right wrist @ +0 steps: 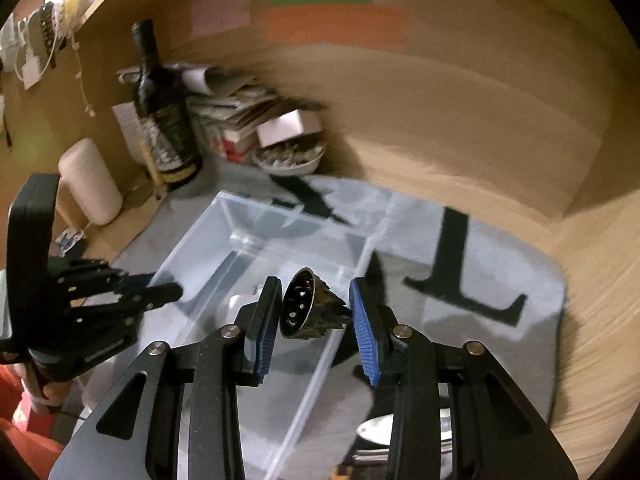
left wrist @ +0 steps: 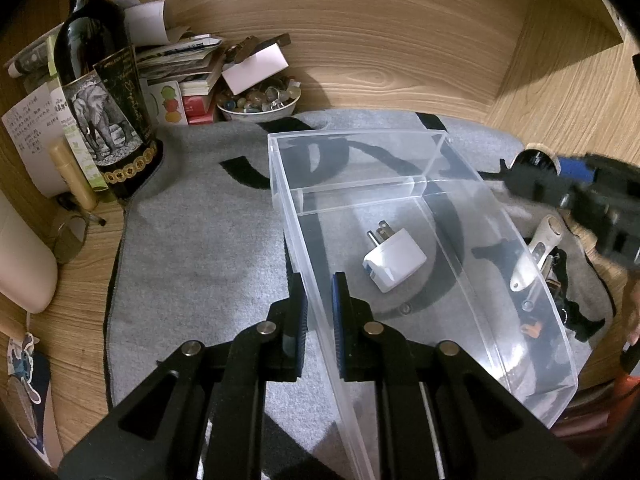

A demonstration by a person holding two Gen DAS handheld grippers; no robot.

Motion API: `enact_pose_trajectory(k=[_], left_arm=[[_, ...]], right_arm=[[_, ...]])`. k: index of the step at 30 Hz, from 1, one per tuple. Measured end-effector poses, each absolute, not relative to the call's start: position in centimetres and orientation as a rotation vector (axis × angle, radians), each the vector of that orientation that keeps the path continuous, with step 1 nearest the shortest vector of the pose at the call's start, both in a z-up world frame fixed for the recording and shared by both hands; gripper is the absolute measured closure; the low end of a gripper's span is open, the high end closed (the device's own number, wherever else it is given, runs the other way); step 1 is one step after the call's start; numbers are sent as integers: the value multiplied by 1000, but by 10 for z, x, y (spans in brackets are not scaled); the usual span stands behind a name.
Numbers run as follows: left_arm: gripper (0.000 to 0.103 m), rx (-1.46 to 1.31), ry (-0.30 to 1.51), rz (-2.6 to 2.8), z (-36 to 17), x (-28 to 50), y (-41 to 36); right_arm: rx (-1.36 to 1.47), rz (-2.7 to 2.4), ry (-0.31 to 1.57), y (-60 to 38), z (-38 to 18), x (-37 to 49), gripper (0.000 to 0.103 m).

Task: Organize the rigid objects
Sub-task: 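Place the black connector into the clear box and release it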

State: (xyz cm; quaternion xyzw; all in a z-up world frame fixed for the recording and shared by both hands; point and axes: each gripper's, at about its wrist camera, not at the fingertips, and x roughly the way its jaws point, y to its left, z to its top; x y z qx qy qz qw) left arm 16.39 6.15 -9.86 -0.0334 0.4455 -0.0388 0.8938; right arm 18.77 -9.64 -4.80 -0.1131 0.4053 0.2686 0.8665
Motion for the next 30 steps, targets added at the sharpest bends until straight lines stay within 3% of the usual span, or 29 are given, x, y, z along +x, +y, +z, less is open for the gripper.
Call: enact_pose_trajectory(k=[16,30], left_arm=[[91,-79,922,-88,-98,164,63],[91,-76,921,-89,-99,164,63]], right_arm=[[-318,586,963,-72,-92,191,70],[-255,519,865,-99,-55,188,62]])
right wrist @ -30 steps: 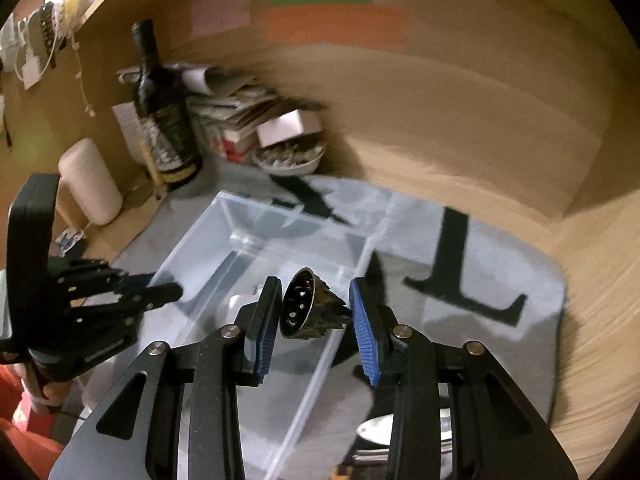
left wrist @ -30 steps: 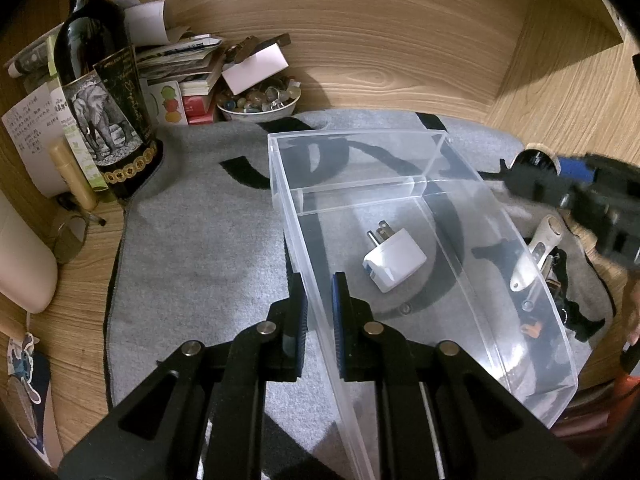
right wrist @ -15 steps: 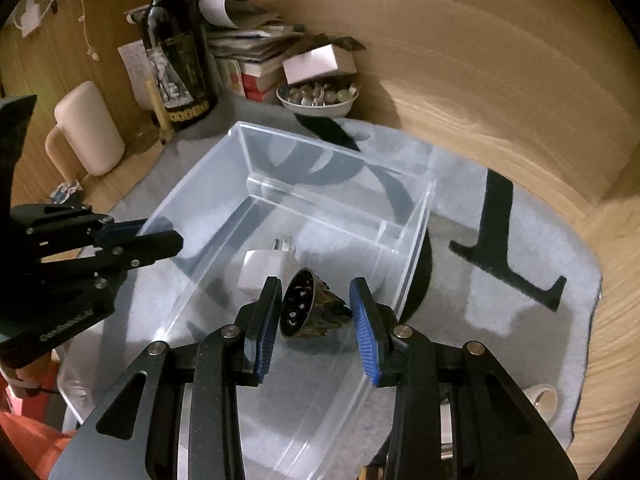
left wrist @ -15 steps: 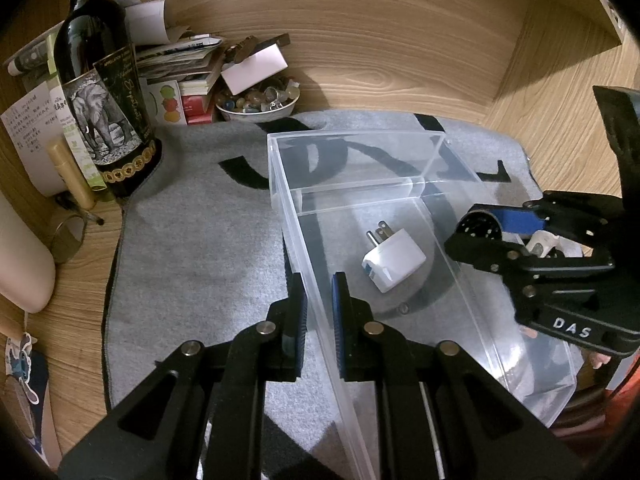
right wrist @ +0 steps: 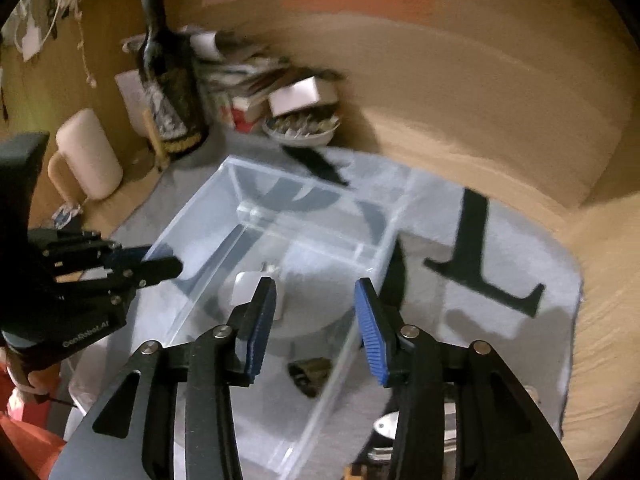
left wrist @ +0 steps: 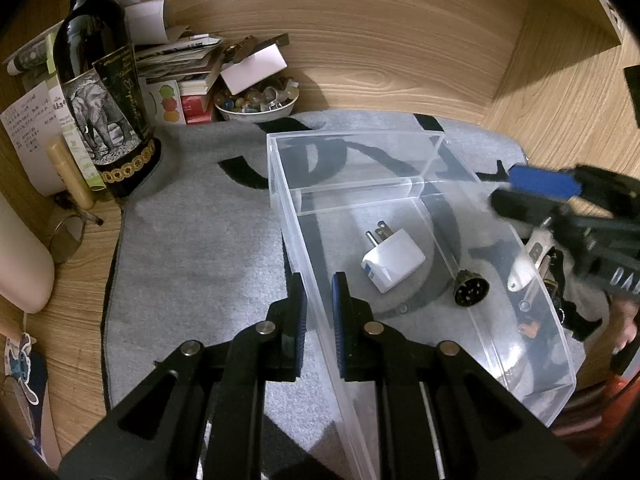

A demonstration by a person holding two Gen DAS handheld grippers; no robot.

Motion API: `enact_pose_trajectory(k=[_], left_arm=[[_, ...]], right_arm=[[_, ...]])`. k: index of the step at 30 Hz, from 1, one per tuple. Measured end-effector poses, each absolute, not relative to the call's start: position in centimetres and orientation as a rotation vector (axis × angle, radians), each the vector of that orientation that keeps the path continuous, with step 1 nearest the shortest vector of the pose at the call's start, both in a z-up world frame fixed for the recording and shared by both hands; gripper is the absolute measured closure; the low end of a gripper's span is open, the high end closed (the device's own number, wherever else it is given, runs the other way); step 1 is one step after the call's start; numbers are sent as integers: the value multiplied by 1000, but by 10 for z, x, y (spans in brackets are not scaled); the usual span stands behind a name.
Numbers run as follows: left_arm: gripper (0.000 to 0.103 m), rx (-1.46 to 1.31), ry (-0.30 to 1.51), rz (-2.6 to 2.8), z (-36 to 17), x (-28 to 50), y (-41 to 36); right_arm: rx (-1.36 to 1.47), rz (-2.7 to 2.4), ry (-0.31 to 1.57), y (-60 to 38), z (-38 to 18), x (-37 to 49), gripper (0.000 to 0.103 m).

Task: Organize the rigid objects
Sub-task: 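Place the black connector into the clear box and release it, then grasp the white massager device by its handle with the right tool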

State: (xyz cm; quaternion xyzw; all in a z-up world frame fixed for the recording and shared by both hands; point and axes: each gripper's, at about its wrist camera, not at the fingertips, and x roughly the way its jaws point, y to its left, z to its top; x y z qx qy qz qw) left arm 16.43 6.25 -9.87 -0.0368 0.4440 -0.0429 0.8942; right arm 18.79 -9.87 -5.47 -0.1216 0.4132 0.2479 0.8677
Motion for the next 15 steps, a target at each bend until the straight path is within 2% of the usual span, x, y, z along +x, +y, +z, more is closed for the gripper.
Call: enact_pose_trajectory(k=[10,15], left_arm=[[91,-79,918,-97,-99,164,63],[91,-73,917,-100,-99,164,63]], right_arm=[[-163,318,813,-162,-29,187,60],[-106,213,814,-200,-34,181,51]])
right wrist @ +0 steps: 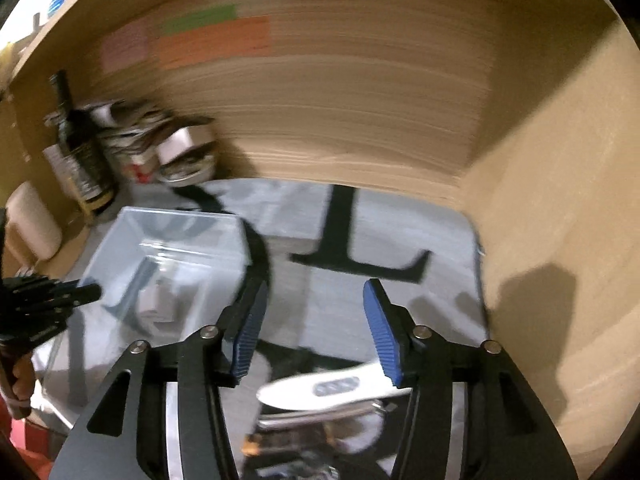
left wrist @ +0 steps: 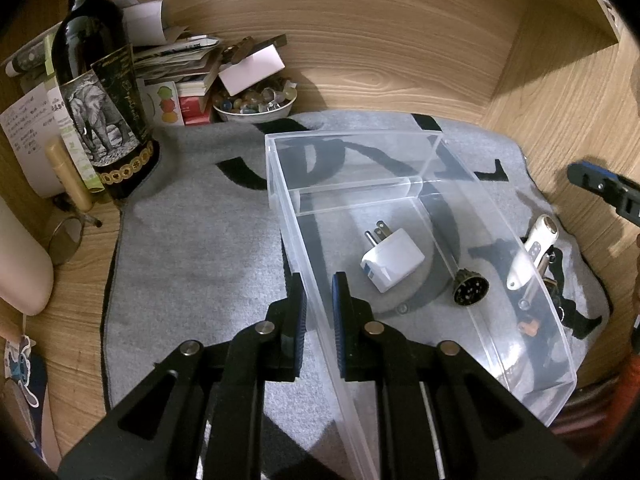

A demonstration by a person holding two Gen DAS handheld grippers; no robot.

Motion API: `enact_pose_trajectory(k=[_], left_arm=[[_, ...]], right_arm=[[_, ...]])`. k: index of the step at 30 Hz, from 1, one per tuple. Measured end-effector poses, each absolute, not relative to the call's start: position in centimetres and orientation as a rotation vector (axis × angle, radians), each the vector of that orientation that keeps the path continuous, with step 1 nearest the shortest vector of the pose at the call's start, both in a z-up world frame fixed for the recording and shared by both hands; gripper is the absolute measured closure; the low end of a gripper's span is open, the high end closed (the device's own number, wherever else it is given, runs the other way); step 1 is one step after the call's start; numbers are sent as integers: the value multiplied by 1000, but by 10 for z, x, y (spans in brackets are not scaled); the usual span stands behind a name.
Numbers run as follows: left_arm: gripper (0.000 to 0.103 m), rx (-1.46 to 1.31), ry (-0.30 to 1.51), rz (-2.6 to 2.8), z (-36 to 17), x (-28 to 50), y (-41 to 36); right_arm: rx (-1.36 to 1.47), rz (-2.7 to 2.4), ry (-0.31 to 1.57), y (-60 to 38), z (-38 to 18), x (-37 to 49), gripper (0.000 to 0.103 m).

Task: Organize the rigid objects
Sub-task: 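Grasp the white massager device by its handle with the right tool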

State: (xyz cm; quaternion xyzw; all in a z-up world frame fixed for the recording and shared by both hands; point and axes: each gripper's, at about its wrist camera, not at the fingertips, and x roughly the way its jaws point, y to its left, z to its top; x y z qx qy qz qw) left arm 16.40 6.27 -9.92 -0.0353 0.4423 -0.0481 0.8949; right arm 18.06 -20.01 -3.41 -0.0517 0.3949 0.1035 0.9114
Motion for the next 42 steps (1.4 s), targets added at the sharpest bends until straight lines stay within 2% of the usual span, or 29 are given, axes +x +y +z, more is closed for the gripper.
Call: enact_pose_trajectory(k=[14,29,35,42], left_arm=[[91,-74,917,-100,-99,164,63],[91,-61,912,-99,-100,162,62],[91,-62,911,-99,-100,161,62],[91,-58,911,-98,-100,161,63]], right_arm=[[72,71,1018,-259,-118,191,48],[177,73,1025,-271,-125,191,47],[178,89,1052,-263,-135,205,43],[83,103,1078,-241,-146,229,47]])
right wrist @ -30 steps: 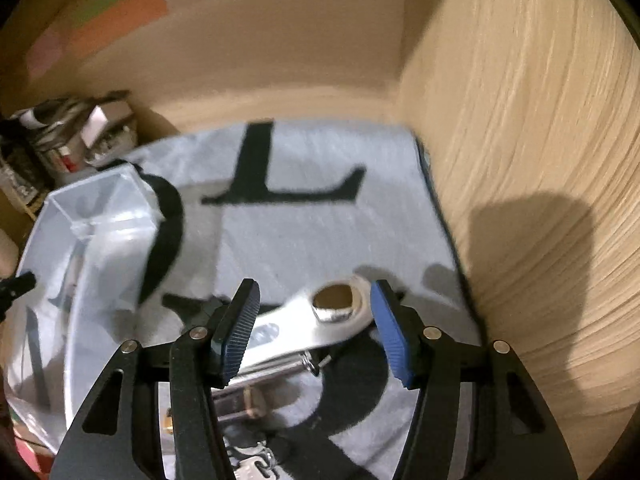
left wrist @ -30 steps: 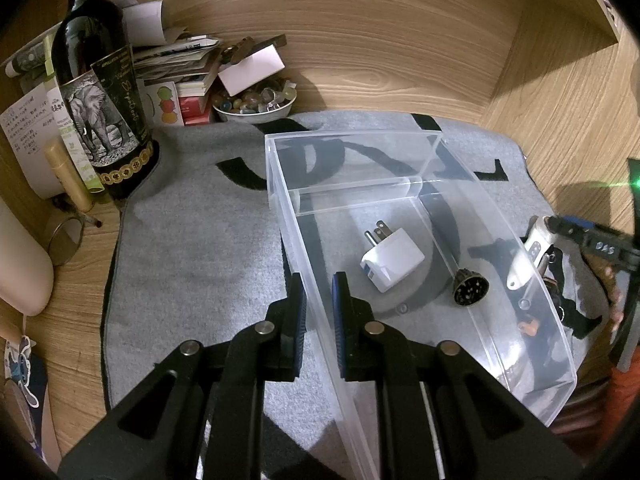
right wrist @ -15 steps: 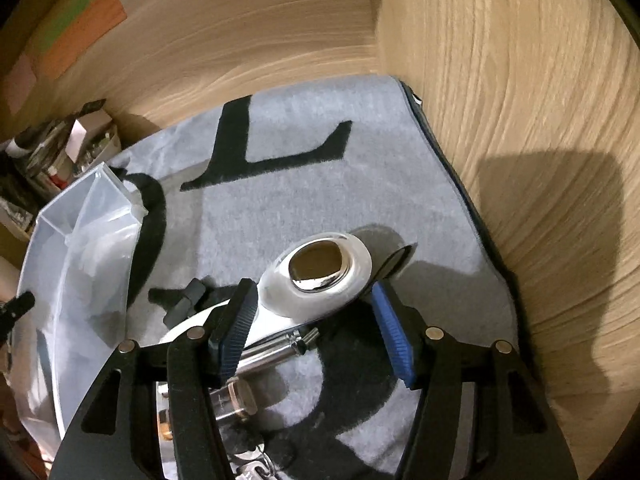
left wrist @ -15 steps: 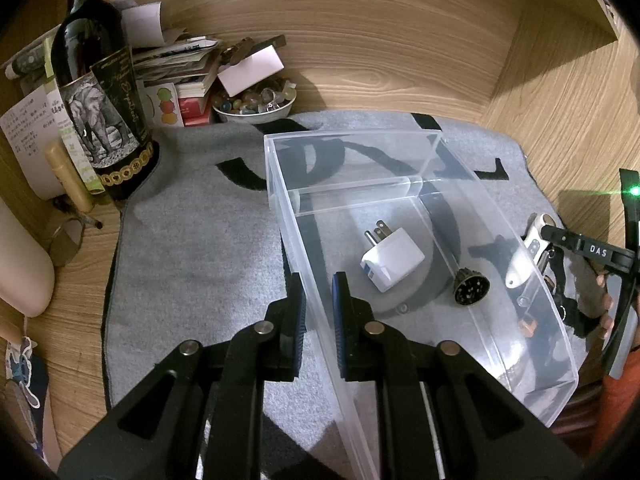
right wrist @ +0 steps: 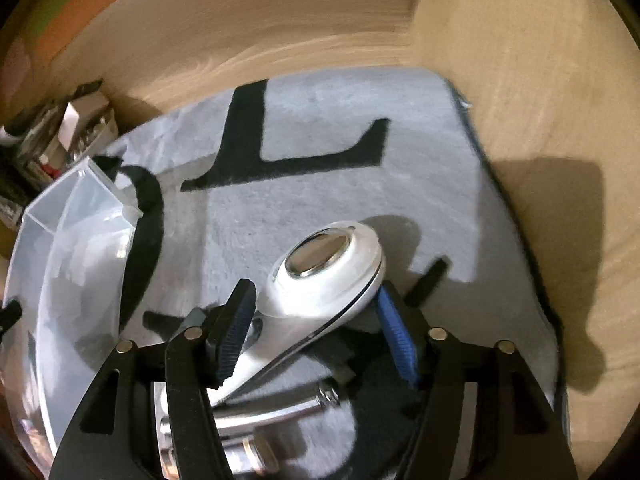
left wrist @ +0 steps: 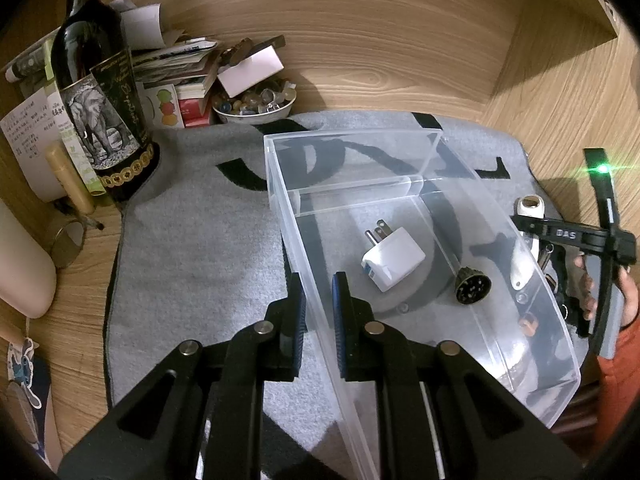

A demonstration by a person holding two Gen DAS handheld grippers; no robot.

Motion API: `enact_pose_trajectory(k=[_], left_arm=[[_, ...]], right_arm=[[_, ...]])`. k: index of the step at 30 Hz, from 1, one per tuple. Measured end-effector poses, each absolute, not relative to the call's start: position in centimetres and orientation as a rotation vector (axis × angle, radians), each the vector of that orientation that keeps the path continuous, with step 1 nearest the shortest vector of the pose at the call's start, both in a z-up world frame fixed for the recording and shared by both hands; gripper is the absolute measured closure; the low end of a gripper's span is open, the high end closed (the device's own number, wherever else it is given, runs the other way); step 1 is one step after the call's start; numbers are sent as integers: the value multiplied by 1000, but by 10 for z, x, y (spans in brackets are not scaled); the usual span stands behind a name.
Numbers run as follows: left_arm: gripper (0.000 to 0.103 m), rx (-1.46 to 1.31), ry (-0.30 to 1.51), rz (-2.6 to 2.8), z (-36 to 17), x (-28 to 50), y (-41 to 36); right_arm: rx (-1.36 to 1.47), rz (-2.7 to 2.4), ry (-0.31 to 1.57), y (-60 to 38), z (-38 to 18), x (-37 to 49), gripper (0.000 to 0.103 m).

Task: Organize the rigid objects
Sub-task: 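Grasp the white massager device by its handle with the right tool, then lower the white massager into the clear box and open the right tool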

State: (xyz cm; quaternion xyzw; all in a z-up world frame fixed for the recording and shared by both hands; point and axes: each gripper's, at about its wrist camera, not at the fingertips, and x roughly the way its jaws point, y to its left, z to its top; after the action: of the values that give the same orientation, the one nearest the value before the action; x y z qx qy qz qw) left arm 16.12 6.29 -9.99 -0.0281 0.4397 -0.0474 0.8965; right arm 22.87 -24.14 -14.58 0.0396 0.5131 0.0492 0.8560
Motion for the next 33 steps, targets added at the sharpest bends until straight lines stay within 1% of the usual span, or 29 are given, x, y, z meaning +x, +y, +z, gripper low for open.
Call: enact_pose_trajectory(k=[1,3,9,16,18,27,33], left_arm=[[91,-58,911,-98,-100,161,63],[91,-56,911,-99,-100,161,63],[91,-58,911,-98,-100,161,63],[91,-59,910,-98,-100,161,63],[91,-59,910,-98,-100,161,63],[91,-59,910,-99,-100,161,63],[91,-59,909,-98,-100,161,63]], right_arm=[[57,93,1071,-238,-146,231,48],[20,90,1061,-232,-146,234,54],[28,122,1023,-226,-135,233,64],[1,150,900,-219,-94,216,67],[6,164,867,-217,-80,212,70],[3,232,735,-196,-34,197,71],[-38,301,670,-168,-15,184,71]])
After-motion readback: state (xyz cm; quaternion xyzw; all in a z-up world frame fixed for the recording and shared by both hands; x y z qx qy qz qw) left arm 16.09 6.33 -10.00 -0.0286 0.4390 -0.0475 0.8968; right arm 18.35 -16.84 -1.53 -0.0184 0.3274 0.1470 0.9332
